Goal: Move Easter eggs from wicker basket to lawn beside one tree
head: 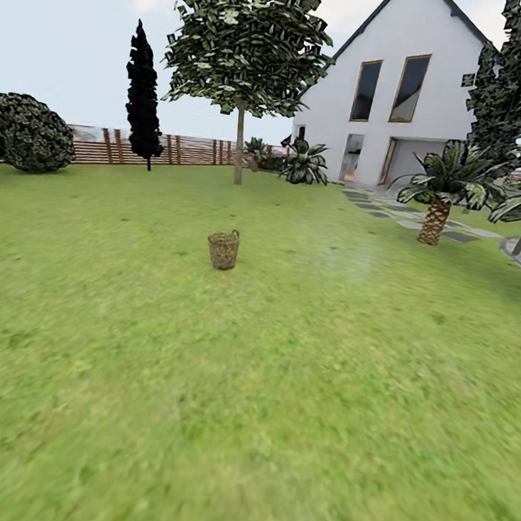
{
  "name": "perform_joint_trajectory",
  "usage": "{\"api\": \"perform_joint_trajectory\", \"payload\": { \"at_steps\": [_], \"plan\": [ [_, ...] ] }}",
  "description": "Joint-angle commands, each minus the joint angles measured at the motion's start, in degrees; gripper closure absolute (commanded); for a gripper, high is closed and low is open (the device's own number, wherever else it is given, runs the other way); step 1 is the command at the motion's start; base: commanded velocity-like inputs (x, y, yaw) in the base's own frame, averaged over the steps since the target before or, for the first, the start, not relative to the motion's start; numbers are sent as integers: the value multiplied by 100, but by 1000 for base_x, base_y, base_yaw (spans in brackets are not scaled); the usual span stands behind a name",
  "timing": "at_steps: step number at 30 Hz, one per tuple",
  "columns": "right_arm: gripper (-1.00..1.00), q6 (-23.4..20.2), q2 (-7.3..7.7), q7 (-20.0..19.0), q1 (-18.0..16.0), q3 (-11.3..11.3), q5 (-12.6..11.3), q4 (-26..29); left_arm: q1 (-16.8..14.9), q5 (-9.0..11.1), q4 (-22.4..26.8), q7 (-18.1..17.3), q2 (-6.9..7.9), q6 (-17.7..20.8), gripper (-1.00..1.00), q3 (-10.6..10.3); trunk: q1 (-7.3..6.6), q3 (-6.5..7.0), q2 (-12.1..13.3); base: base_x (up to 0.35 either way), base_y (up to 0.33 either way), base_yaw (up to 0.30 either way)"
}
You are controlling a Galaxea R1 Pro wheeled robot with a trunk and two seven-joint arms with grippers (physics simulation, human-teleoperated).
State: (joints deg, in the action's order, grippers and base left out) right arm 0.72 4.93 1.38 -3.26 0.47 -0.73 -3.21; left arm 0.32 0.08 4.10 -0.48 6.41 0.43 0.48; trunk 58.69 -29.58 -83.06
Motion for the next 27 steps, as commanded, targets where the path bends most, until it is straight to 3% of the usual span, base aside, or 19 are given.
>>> {"api": "perform_joint_trajectory", "payload": {
  "at_steps": [1,27],
  "plan": [
    [-100,7,-1,11,-8,7,-7,-13,3,1,11,-5,1,3,-100,5,3,-4,-2,337,0,0],
    [-100,7,-1,11,-8,17,1,-13,3,1,11,-5,9,4,-100,5,3,-4,-2,337,0,0]
  ]
}}
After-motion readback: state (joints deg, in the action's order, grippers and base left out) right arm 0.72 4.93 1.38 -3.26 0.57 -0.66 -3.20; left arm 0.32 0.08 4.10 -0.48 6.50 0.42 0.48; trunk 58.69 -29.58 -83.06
